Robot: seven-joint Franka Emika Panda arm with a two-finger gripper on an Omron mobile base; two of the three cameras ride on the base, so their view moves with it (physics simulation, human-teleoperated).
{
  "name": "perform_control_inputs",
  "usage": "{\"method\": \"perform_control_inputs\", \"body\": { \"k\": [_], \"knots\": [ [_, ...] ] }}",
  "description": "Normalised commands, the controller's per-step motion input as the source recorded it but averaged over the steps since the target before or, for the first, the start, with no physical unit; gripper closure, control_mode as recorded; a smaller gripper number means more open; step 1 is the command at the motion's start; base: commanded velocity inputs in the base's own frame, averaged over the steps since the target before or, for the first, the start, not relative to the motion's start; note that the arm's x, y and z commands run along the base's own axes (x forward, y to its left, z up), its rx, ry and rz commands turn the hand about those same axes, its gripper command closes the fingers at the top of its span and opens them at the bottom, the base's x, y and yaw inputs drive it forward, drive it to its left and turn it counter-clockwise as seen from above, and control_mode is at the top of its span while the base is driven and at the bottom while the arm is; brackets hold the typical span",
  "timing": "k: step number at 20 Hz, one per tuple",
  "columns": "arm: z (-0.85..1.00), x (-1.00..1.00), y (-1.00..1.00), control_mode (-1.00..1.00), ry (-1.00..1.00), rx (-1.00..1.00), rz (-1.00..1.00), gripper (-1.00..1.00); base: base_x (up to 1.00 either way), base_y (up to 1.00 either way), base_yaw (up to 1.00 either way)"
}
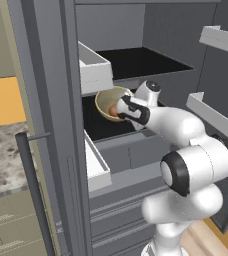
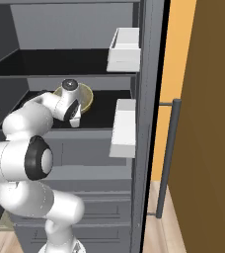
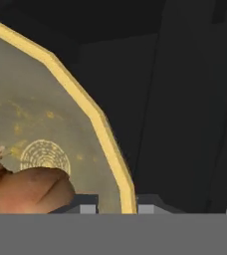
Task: Move the glass cup from next to the sink to the open cabinet. Then, move the bowl with the onion to the fridge to clear the area for faucet cleaning.
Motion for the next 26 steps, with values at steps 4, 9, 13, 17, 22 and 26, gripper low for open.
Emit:
{"method": "perform_control_inputs", "body": {
  "k": [4, 9, 13, 17, 22, 26],
  "knots": [
    [-0.28, 0.37, -0.01, -1.0, 0.14, 0.09, -0.16, 1.0, 0.0, 0.0, 0.0],
    [0.0, 0.24, 0.0, -1.0, 0.07, 0.03, -0.05, -1.0, 0.0, 0.0, 0.0],
    [0.0, -0.06, -0.01, -1.0, -0.01, 0.0, 0.0, -1.0, 0.0, 0.0, 0.0],
    [0.2, -0.02, 0.0, -1.0, 0.0, 0.0, 0.0, -1.0, 0.0, 0.0, 0.0],
    [0.86, -0.15, 0.0, -1.0, -0.04, 0.0, -0.11, -1.0, 0.0, 0.0, 0.0],
    [0.81, -0.61, -0.06, -1.0, -0.01, 0.04, -0.19, -1.0, 0.0, 0.0, 0.0]
  ]
}}
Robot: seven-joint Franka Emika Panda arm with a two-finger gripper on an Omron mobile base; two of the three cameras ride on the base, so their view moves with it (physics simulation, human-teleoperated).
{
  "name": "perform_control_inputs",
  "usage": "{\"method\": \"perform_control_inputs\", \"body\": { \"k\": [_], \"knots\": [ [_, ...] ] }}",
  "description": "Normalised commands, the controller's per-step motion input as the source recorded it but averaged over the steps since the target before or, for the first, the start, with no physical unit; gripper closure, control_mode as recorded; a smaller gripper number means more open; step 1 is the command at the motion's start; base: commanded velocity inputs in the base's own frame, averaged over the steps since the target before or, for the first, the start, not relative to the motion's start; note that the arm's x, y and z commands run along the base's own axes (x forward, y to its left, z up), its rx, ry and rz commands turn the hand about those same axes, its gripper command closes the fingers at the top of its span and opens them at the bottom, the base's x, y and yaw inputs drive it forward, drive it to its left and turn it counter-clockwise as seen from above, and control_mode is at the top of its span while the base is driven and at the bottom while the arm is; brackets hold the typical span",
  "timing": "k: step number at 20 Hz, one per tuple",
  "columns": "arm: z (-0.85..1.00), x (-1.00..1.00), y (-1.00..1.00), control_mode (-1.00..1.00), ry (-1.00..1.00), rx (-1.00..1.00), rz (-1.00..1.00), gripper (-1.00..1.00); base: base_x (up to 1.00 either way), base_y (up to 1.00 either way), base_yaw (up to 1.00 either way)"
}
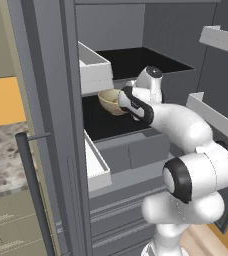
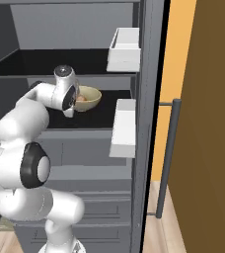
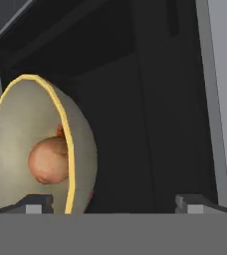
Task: Move the glass cup from next to the sink to the open cabinet. Then, move the bowl with the onion to the fridge to clear the area for faucet cleaning.
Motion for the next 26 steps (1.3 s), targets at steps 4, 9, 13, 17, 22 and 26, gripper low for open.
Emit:
{"method": "perform_control_inputs", "body": {
  "k": [4, 9, 13, 17, 22, 26],
  "knots": [
    [-0.11, -1.0, -0.36, -1.0, -0.09, 0.05, -0.2, -1.0, 0.0, 0.0, 0.0],
    [-0.54, -1.0, -0.36, -1.0, -0.13, 0.0, -0.12, -1.0, 0.0, 0.0, 0.0],
    [-0.04, -1.0, -0.13, -1.0, -0.14, 0.01, -0.02, -1.0, 0.0, 0.0, 0.0],
    [0.15, -1.0, 0.0, -1.0, -0.07, 0.0, 0.1, -1.0, 0.0, 0.0, 0.0],
    [0.0, -0.2, 0.0, 1.0, 0.0, 0.0, 0.04, -1.0, -0.8, 0.0, 0.28],
    [0.0, 0.0, 0.0, 1.0, 0.0, 0.0, 0.0, -1.0, -1.0, 0.0, 0.55]
  ]
}}
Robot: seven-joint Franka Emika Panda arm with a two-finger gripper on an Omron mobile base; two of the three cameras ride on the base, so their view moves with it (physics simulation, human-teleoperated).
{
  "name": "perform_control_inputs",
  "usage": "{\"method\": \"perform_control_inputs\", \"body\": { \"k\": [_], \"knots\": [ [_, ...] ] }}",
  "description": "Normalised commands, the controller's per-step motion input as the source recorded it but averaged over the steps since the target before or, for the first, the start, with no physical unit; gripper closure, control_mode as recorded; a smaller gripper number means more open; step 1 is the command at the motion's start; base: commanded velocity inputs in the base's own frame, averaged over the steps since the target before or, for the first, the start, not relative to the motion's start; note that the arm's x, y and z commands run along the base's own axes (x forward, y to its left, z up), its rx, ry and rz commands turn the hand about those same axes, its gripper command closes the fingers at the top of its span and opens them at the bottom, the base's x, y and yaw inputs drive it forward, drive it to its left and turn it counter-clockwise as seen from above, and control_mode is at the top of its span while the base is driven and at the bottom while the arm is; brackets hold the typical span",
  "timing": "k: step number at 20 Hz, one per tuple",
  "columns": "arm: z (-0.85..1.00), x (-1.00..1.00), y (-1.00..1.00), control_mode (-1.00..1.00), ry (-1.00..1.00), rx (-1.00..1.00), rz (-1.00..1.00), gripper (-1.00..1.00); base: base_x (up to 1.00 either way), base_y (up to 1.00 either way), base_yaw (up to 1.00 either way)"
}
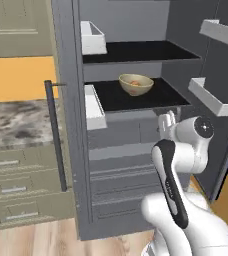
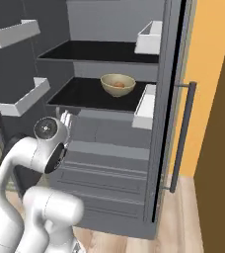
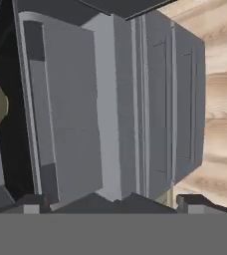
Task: Move the glass cup from next to the sink to the open cabinet. Then, move the bowl with the onion to the fridge to clear the area for faucet cleaning.
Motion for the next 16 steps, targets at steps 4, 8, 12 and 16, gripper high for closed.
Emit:
{"method": "perform_control_inputs", "body": {
  "k": [4, 8, 12, 16],
  "knots": [
    [0.0, 0.0, 0.0, 1.0, 0.0, 0.0, 0.0, -1.0, -0.99, -0.03, 0.62],
    [0.0, 0.0, 0.0, 1.0, 0.0, 0.0, 0.0, -1.0, -0.59, -0.02, 0.78],
    [0.0, 0.0, 0.0, 1.0, 0.0, 0.0, 0.0, -1.0, -0.33, 0.0, 0.89],
    [0.0, 0.0, 0.0, 1.0, 0.0, 0.0, 0.0, -1.0, -0.06, 0.0, 0.97]
  ]
}}
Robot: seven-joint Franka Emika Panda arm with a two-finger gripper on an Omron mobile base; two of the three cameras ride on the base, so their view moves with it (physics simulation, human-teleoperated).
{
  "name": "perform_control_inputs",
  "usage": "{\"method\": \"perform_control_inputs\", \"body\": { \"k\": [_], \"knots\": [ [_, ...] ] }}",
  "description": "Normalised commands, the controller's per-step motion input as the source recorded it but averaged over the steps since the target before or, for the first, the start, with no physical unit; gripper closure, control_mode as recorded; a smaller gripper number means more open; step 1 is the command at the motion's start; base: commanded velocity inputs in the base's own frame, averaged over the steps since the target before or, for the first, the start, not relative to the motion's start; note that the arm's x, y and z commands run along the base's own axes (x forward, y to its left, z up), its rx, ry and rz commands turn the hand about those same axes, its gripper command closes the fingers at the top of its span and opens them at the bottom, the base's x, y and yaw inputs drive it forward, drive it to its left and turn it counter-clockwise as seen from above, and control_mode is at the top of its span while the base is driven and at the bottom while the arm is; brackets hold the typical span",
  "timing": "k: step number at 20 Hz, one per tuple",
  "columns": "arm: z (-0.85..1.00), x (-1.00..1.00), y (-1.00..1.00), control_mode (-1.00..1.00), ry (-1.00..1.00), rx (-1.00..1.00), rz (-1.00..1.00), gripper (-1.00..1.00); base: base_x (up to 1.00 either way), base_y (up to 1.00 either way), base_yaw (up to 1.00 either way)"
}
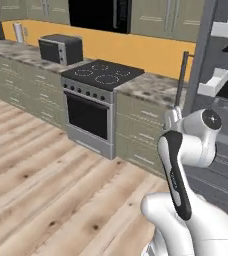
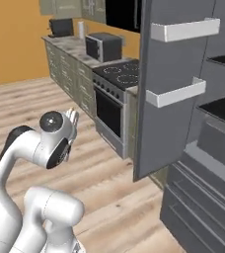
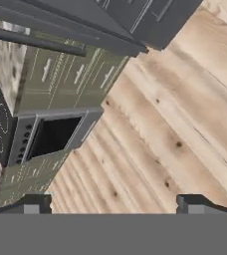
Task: Move the glass cup from next to the sink to the open cabinet. Then, move the bowl with the onion to the fridge to clear the area for faucet cleaning.
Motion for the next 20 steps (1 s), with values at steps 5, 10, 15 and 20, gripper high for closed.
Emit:
{"method": "perform_control_inputs", "body": {
  "k": [5, 10, 15, 20],
  "knots": [
    [0.0, 0.0, 0.0, 1.0, 0.0, 0.0, 0.0, -1.0, -0.04, 0.0, 0.99],
    [0.0, 0.0, 0.0, 1.0, 0.0, 0.0, 0.0, -1.0, -0.1, 0.0, 0.99],
    [0.0, 0.0, 0.0, 1.0, 0.0, 0.0, 0.0, -1.0, -0.07, 0.0, 0.98],
    [0.0, 0.0, 0.0, 1.0, 0.0, 0.0, 0.0, -1.0, 0.49, 0.0, 0.77]
  ]
}}
